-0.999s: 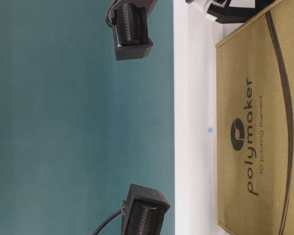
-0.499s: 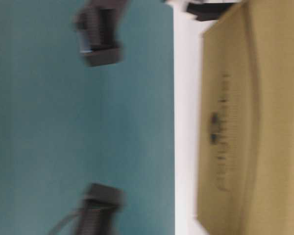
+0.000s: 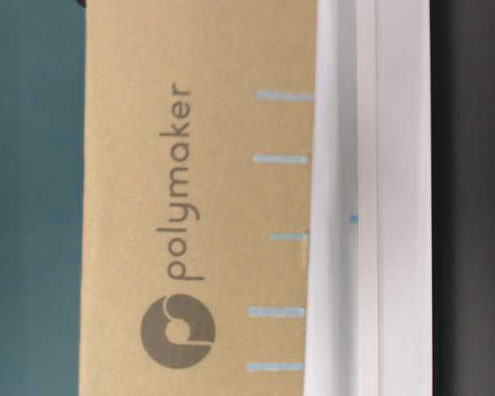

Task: Place the cardboard box on the stand after clamping it between your arms.
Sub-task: 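Lift the clamped box and carry it back over the white stand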

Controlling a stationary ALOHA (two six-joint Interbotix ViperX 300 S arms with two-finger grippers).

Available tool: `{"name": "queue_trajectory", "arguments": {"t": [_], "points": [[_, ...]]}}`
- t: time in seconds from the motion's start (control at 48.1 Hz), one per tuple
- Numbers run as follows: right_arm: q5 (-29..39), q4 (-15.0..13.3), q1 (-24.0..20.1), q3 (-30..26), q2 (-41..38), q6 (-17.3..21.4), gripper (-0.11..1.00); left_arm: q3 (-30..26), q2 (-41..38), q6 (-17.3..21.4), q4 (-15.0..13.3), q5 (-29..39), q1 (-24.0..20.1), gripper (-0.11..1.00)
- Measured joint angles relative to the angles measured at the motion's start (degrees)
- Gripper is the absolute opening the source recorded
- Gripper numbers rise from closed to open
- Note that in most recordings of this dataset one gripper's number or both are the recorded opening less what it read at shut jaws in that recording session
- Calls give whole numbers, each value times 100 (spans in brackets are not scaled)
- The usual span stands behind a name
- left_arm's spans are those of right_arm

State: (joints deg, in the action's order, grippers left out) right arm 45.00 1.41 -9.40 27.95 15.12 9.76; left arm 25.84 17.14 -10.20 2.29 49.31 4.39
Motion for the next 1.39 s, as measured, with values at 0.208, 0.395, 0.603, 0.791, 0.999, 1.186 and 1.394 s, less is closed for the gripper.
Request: {"name": "queue_trajectory", "arguments": {"t": [0.208, 0.395, 0.603, 0.791, 0.999, 1.186, 1.394], "points": [[9, -123, 167, 0, -167, -404, 83, 0, -237, 448, 0, 35, -132, 81], [9, -149, 387, 0, -290, -729, 83, 0, -404, 668, 9, 53, -378, 81], [9, -158, 686, -26, -431, -1011, 83, -97, -527, 932, 9, 123, -703, 81], [18, -149, 1011, -53, -527, -1292, 83, -255, -659, 1187, 44, 229, -1020, 80], [26, -141, 1354, -97, -668, -1600, 83, -439, -826, 1406, 53, 264, -1371, 80], [18, -132, 1661, -246, -756, -1916, 83, -439, -940, 1626, 70, 264, -1749, 80], [18, 35, 2030, -475, -940, -2268, 83, -448, -1160, 1793, 105, 255, -2197, 80]]}}
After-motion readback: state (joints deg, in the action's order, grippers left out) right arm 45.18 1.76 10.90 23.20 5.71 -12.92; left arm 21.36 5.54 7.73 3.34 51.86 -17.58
